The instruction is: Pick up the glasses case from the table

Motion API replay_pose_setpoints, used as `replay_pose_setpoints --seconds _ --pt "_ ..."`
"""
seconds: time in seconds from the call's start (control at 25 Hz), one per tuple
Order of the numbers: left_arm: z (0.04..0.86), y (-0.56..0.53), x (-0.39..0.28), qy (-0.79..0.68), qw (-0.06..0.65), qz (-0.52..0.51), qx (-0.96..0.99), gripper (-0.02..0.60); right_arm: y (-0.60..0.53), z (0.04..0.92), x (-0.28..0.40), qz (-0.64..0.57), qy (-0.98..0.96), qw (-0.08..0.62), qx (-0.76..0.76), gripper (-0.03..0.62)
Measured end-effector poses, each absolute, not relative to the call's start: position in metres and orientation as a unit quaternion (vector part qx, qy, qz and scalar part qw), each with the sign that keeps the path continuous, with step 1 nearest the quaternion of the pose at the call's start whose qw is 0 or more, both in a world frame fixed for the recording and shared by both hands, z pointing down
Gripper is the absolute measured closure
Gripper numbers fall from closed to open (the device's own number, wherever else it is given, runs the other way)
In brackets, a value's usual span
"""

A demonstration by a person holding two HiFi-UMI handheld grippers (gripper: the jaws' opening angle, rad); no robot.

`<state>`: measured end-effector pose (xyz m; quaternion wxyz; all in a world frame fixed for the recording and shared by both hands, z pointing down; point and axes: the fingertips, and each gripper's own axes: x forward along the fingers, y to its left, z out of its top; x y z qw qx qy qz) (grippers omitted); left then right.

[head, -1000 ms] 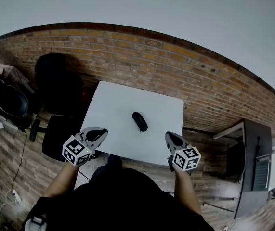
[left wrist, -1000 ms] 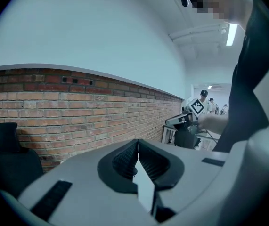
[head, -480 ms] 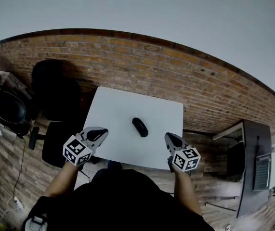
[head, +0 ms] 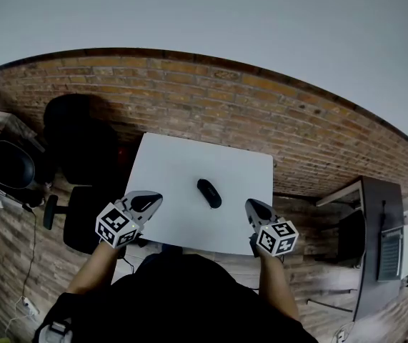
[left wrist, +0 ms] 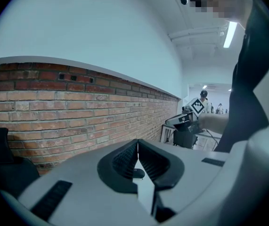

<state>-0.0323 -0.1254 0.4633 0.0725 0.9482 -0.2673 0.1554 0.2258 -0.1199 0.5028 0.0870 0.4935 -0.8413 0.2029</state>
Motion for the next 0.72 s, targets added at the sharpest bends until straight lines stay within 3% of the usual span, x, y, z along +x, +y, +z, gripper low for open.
replay_pose_setpoints --seconds 0.72 --pt "0.467 -0.143 -0.04 -0.269 0.081 0.152 0.948 0.571 -0.141 0.503 0.224 0.204 -0.839 0.092 0.497 0.577"
